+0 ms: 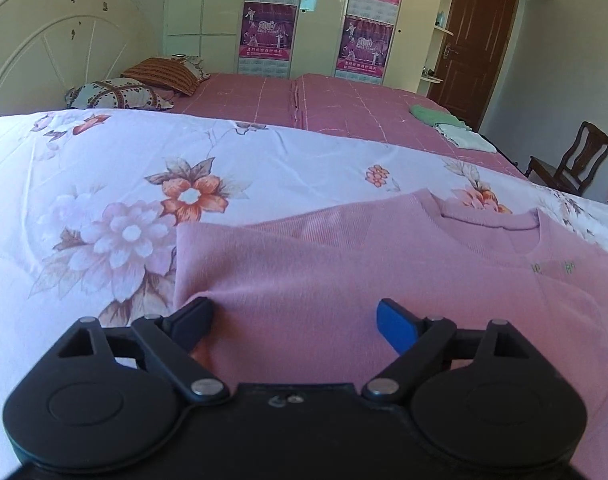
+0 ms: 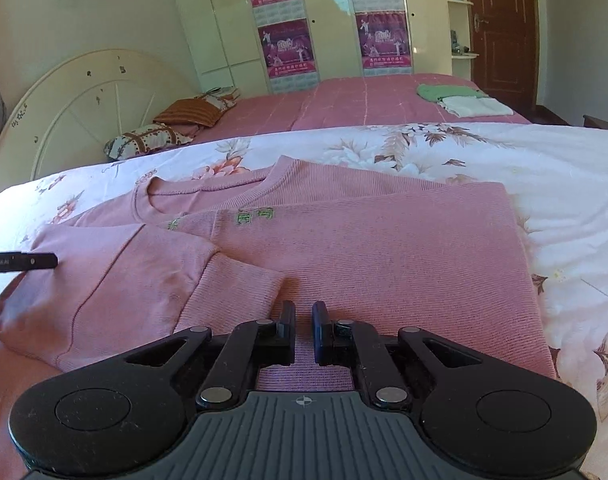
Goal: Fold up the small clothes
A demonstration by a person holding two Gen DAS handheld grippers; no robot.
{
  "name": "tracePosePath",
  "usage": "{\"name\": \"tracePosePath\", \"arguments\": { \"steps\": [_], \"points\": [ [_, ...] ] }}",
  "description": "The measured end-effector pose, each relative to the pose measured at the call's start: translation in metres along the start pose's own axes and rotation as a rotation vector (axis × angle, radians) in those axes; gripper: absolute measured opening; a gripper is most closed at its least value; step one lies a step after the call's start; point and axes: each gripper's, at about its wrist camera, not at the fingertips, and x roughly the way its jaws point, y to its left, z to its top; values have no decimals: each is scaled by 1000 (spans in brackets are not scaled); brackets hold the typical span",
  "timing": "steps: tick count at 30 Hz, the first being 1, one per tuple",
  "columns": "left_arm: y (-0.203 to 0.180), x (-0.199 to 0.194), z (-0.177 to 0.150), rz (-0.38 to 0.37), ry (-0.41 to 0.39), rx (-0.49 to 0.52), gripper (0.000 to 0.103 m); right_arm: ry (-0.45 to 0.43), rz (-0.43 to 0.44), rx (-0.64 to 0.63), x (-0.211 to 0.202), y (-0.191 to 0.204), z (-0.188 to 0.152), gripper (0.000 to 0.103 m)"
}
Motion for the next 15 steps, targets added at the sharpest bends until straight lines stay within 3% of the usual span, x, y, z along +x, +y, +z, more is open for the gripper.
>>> {"name": "tracePosePath", "arguments": {
  "steps": [4,6,8,13,15],
  "points": [
    [9,14,18,-16,-17,-11,81,-7,-15,13,1,1,-2,7],
    [20,7,21,-84,-62,-73,79,-17,-27,26,-2,0,0,7],
    [27,13,17,-90,-18,-107,77,-54,-38,47,-9,-2,2,7],
    [21,-15,-17,-48,-64,19,77,-62,-54,76,-5,0,10,7],
    [25,-28,-24,-53,-94,18,76,-65,-45,78,-4,1,11,7]
  ]
}}
